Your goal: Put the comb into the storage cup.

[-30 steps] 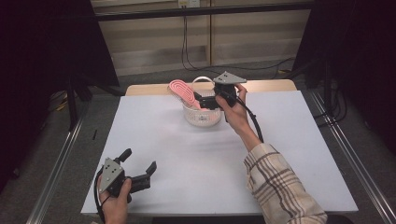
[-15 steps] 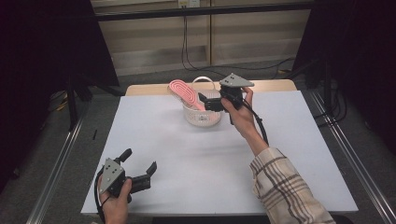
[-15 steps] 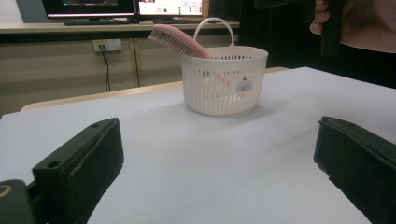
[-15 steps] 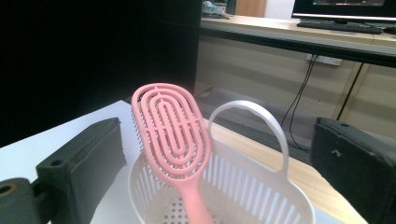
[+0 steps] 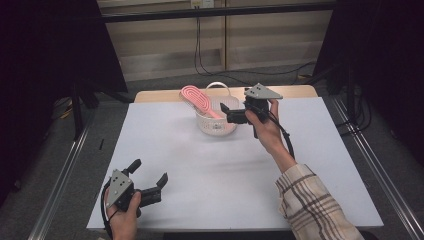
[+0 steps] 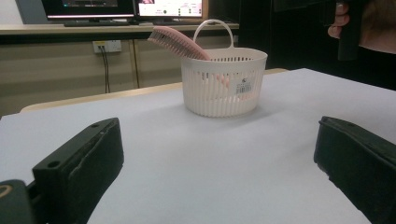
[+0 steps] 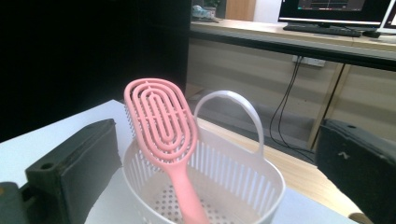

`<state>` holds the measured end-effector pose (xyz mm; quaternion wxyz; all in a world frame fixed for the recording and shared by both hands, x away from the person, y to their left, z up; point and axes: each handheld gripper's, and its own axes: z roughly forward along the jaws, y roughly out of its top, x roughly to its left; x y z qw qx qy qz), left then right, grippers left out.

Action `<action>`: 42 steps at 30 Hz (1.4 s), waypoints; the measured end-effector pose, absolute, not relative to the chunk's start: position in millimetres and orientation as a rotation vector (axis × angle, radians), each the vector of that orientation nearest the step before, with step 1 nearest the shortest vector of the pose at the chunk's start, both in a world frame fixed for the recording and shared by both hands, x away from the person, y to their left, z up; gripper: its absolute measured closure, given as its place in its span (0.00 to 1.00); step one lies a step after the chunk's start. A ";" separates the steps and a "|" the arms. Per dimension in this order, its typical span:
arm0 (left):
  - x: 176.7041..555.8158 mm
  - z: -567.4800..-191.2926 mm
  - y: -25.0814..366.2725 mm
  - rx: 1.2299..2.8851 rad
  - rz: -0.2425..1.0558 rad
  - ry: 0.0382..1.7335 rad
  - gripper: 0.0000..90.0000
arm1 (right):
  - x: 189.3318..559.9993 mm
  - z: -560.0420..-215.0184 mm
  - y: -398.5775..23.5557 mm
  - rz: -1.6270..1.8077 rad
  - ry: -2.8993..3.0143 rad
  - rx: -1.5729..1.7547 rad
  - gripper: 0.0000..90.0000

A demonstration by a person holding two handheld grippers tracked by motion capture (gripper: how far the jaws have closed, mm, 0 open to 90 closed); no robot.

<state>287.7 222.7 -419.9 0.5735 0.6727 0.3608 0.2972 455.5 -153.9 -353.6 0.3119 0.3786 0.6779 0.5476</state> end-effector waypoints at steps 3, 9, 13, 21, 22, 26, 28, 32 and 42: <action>287.6 -419.7 222.0 1.562 0.699 0.852 0.02 | 450.6 -354.4 -159.3 1.449 1.769 1.001 0.00; 288.0 -419.6 221.6 1.578 0.693 0.841 0.02 | 441.1 -356.8 -167.7 1.457 1.764 1.019 0.00; 288.0 -419.7 221.2 1.569 0.695 0.843 0.02 | 434.4 -359.7 -172.4 1.451 1.766 1.027 0.00; 287.8 -419.5 221.1 1.565 0.701 0.843 0.02 | 421.8 -362.8 -181.2 1.435 1.779 1.028 0.00; 287.8 -419.5 221.0 1.563 0.703 0.844 0.02 | 420.2 -362.9 -182.5 1.434 1.778 1.029 0.00; 287.8 -419.7 220.9 1.569 0.705 0.845 0.02 | 412.8 -362.9 -188.8 1.433 1.753 1.038 0.00; 288.1 -420.0 220.7 1.575 0.718 0.853 0.02 | 409.2 -363.9 -192.3 1.434 1.740 1.049 0.00; 288.4 -420.0 220.5 1.573 0.723 0.855 0.02 | 401.4 -368.0 -198.1 1.432 1.731 1.057 0.00; 288.9 -420.1 221.2 1.571 0.726 0.877 0.02 | 383.7 -368.1 -209.9 1.422 1.667 1.059 0.00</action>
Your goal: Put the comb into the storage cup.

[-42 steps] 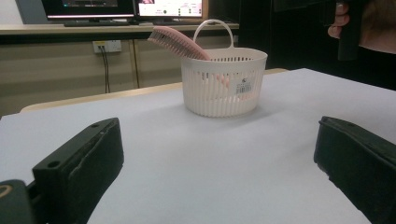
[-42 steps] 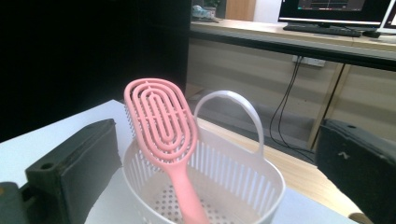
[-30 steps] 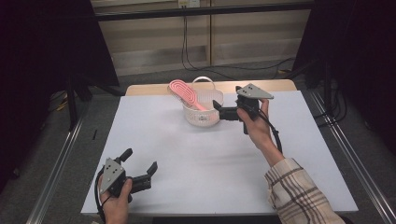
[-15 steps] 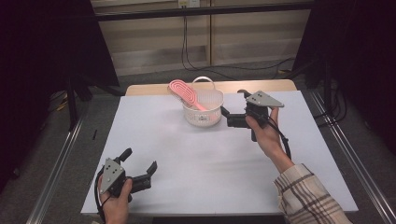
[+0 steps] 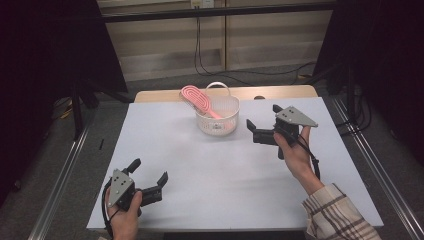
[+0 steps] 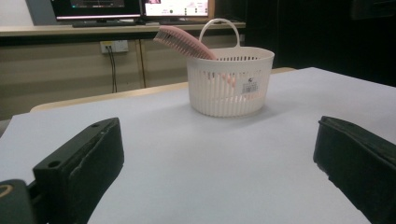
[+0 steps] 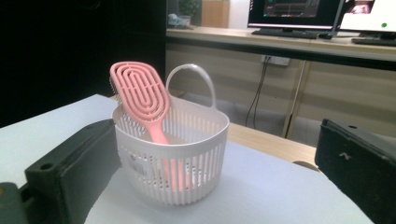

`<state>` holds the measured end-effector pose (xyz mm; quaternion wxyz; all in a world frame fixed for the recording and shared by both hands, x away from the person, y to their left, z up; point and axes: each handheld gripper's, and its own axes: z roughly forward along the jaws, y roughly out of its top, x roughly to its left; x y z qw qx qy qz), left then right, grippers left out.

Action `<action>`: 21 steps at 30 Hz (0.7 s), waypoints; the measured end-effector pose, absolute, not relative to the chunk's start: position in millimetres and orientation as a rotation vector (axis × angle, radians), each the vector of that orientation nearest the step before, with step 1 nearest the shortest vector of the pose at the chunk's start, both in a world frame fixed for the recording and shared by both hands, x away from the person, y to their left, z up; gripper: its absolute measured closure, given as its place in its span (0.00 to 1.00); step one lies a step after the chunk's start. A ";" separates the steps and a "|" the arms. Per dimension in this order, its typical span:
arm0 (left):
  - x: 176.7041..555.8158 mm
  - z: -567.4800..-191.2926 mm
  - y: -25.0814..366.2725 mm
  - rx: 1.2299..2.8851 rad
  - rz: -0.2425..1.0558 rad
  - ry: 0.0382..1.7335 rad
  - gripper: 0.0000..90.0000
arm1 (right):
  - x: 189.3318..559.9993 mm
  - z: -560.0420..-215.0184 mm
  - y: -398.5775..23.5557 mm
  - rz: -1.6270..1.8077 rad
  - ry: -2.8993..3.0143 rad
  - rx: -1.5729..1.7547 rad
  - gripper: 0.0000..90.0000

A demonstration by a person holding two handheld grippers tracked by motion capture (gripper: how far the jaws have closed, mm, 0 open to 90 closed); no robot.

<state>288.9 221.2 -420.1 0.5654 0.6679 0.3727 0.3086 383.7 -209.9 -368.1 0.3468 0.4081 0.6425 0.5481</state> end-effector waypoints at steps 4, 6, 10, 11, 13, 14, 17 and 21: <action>288.8 -420.0 221.5 1.567 0.724 0.878 0.02 | 377.3 -369.7 -214.1 1.415 1.675 1.046 0.00; 288.5 -419.8 221.0 1.560 0.717 0.879 0.02 | 374.1 -372.3 -217.0 1.404 1.677 1.055 0.00; 288.5 -419.6 221.0 1.559 0.718 0.876 0.02 | 368.9 -378.8 -225.2 1.379 1.667 1.074 0.00; 288.4 -419.6 221.0 1.562 0.720 0.876 0.02 | 367.7 -379.2 -226.4 1.374 1.666 1.071 0.00; 288.2 -419.5 221.5 1.562 0.722 0.876 0.02 | 364.0 -379.4 -230.0 1.376 1.661 1.071 0.00; 288.2 -419.4 221.8 1.562 0.726 0.876 0.02 | 361.4 -379.4 -232.2 1.377 1.658 1.075 0.00; 289.0 -419.9 221.4 1.560 0.731 0.883 0.02 | 353.7 -380.2 -238.3 1.367 1.643 1.080 0.00; 288.1 -419.4 220.8 1.561 0.732 0.882 0.02 | 345.9 -383.0 -245.9 1.349 1.632 1.078 0.00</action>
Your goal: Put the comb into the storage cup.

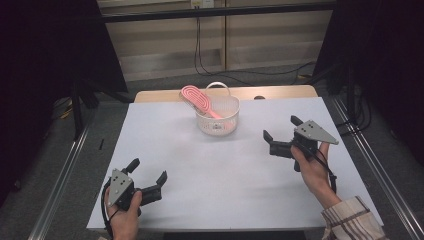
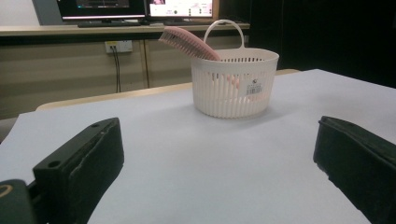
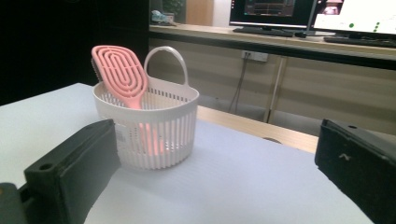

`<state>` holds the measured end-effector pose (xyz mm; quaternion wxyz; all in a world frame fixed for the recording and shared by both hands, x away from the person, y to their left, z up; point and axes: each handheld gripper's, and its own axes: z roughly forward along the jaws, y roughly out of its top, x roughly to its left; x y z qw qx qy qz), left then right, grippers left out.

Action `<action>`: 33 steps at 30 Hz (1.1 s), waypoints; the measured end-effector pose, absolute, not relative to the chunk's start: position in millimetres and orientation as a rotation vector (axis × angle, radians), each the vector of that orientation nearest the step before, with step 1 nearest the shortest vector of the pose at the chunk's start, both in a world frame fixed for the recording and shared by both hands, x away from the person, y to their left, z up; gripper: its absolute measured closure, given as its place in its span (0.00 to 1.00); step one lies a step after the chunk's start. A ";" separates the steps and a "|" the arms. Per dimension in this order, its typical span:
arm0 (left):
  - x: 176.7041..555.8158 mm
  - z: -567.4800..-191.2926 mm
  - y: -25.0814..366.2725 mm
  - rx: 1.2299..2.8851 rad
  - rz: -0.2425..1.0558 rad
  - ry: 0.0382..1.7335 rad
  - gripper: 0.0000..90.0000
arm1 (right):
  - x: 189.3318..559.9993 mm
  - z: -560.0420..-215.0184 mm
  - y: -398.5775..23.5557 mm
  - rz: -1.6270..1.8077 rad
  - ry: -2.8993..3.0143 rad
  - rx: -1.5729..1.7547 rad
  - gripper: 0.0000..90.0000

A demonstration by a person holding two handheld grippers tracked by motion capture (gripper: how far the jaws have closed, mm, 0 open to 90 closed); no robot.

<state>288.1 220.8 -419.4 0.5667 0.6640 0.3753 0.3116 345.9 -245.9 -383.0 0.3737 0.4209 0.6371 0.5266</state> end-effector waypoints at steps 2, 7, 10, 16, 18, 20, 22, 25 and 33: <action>288.2 -419.4 221.1 1.559 0.733 0.881 0.02 | 342.0 -384.3 -249.3 1.347 1.628 1.080 0.00; 288.6 -419.6 221.5 1.563 0.737 0.884 0.02 | 331.9 -384.9 -258.4 1.336 1.605 1.090 0.00; 288.9 -419.8 221.1 1.565 0.741 0.887 0.02 | 325.5 -387.8 -261.6 1.315 1.595 1.095 0.00; 289.0 -419.9 221.1 1.566 0.743 0.888 0.02 | 314.1 -392.5 -268.1 1.299 1.585 1.102 0.00; 288.9 -419.9 220.7 1.564 0.743 0.888 0.02 | 310.6 -393.2 -270.2 1.297 1.576 1.097 0.00; 288.5 -419.7 220.7 1.564 0.743 0.888 0.02 | 307.0 -394.6 -271.8 1.293 1.574 1.097 0.00; 288.5 -419.7 220.7 1.564 0.743 0.890 0.02 | 303.6 -395.8 -273.5 1.285 1.573 1.103 0.00; 288.1 -419.6 220.6 1.567 0.746 0.888 0.02 | 298.5 -397.7 -275.3 1.282 1.570 1.105 0.00; 287.8 -419.6 220.4 1.560 0.747 0.892 0.02 | 287.2 -399.2 -282.2 1.278 1.552 1.108 0.00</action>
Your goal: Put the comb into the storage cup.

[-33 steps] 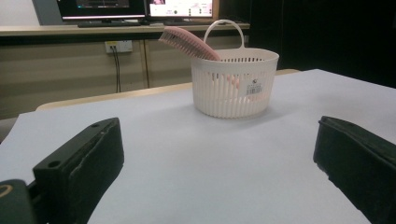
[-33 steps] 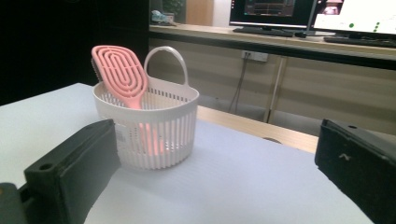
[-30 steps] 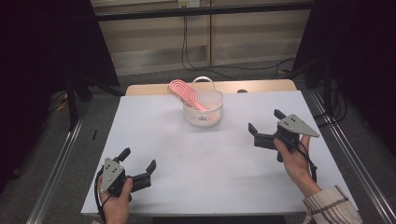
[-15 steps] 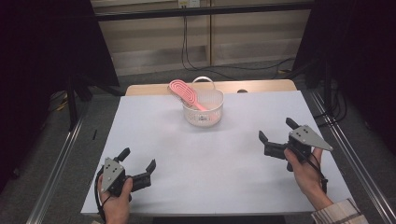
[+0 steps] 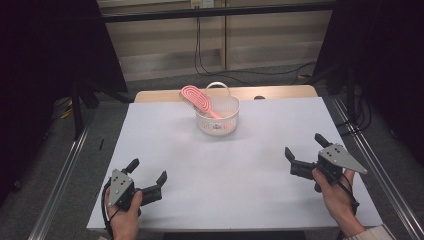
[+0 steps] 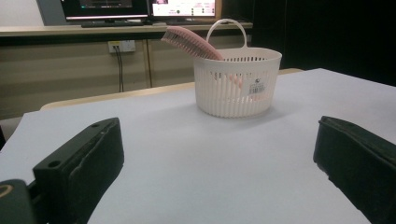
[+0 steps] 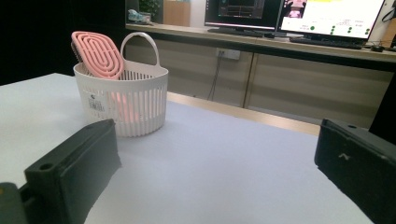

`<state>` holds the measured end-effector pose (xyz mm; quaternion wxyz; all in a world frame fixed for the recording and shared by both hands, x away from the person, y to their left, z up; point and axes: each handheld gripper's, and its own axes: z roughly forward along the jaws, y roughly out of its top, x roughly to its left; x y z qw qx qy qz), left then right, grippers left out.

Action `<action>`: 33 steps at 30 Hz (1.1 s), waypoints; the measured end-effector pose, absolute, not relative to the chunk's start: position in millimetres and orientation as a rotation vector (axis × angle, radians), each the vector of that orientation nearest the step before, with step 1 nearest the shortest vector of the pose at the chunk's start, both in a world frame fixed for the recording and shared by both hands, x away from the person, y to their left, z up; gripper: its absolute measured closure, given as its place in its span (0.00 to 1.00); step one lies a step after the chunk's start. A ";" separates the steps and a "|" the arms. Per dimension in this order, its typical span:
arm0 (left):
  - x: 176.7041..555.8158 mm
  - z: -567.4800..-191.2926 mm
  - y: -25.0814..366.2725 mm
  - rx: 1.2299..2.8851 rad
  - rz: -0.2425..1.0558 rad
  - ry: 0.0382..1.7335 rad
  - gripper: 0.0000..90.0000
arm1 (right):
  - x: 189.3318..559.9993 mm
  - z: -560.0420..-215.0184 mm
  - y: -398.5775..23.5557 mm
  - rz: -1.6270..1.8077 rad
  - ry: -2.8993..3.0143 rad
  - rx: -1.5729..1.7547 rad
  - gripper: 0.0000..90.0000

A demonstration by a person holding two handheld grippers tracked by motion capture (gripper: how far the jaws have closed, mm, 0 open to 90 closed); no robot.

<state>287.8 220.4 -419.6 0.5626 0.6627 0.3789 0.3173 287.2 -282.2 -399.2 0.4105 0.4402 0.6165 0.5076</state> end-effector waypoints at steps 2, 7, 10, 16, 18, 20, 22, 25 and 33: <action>287.7 -419.6 220.5 1.560 0.746 0.890 0.02 | 284.0 -401.1 -283.6 1.276 1.555 1.114 0.00; 287.2 -419.3 220.4 1.560 0.747 0.888 0.02 | 276.9 -406.6 -288.9 1.276 1.549 1.115 0.00; 287.2 -419.1 220.8 1.560 0.749 0.885 0.02 | 273.6 -408.2 -292.9 1.268 1.536 1.121 0.00; 285.7 -418.7 220.1 1.550 0.743 0.883 0.02 | 266.8 -410.4 -298.1 1.256 1.523 1.133 0.00; 285.6 -418.8 220.1 1.551 0.745 0.884 0.02 | 263.9 -411.2 -299.7 1.258 1.521 1.132 0.00; 285.5 -418.9 220.1 1.554 0.742 0.883 0.02 | 261.6 -412.6 -301.9 1.257 1.515 1.139 0.00; 285.2 -418.9 220.3 1.556 0.744 0.883 0.02 | 258.9 -414.8 -304.1 1.245 1.515 1.139 0.00; 284.2 -418.6 220.5 1.559 0.745 0.881 0.02 | 254.3 -416.2 -307.4 1.237 1.511 1.146 0.00; 282.1 -418.0 220.5 1.561 0.757 0.877 0.02 | 237.9 -420.9 -313.5 1.225 1.488 1.163 0.00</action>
